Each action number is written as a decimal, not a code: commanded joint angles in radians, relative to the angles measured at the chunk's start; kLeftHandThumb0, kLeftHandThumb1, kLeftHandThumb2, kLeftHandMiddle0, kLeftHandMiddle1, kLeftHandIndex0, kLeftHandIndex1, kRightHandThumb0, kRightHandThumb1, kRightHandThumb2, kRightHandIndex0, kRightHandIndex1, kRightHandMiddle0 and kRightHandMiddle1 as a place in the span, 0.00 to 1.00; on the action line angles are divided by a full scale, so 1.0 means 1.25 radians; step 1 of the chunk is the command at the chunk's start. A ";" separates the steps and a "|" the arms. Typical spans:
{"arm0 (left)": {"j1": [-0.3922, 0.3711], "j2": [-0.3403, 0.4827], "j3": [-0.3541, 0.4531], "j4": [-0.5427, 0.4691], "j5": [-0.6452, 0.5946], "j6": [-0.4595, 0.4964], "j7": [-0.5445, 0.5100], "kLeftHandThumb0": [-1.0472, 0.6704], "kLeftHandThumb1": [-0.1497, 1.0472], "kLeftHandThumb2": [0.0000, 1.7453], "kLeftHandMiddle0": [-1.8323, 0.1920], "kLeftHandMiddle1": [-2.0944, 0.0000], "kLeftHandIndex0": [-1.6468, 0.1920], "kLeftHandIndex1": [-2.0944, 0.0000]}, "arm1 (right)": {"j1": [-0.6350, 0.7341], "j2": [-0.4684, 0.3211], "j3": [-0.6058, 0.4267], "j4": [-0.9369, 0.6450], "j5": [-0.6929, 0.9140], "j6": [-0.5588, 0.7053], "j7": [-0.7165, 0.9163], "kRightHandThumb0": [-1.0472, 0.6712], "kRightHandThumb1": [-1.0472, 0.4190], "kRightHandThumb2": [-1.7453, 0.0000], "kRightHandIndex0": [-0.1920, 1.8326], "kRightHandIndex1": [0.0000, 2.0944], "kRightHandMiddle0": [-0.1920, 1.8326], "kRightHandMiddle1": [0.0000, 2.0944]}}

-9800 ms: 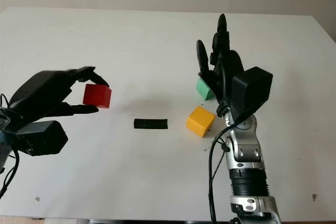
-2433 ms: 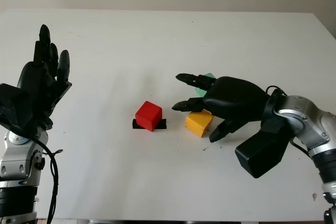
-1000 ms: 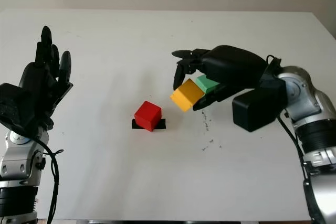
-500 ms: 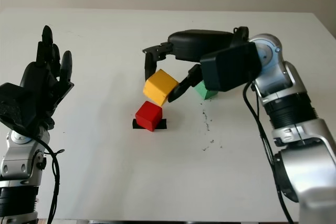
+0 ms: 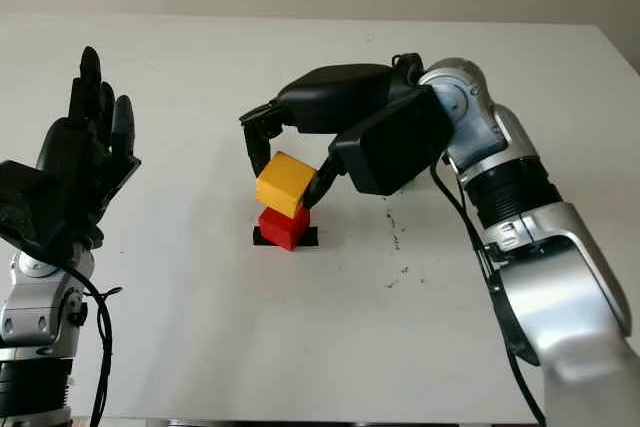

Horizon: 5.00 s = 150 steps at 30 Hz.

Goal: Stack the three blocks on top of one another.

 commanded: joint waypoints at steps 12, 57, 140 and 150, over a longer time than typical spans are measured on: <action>0.013 -0.001 -0.002 -0.020 0.003 0.003 0.006 0.17 1.00 0.38 1.00 1.00 1.00 1.00 | -0.010 0.024 -0.001 0.026 -0.007 0.020 -0.015 0.34 0.05 0.97 0.17 0.02 0.25 0.75; 0.019 0.002 -0.007 -0.028 0.021 0.011 0.015 0.18 1.00 0.37 1.00 1.00 1.00 1.00 | 0.010 0.041 0.013 0.121 -0.018 -0.011 -0.034 0.35 0.07 0.97 0.18 0.03 0.27 0.75; 0.007 0.016 0.012 -0.014 -0.009 0.005 -0.008 0.18 1.00 0.37 1.00 1.00 1.00 1.00 | -0.002 -0.179 -0.059 0.124 -0.175 0.134 -0.252 0.19 0.12 0.97 0.01 0.01 0.12 0.06; 0.002 0.019 0.017 -0.011 -0.018 0.008 -0.021 0.19 1.00 0.37 1.00 1.00 1.00 1.00 | 0.009 -0.190 -0.030 0.214 -0.193 0.106 -0.261 0.23 0.13 0.97 0.00 0.02 0.14 0.05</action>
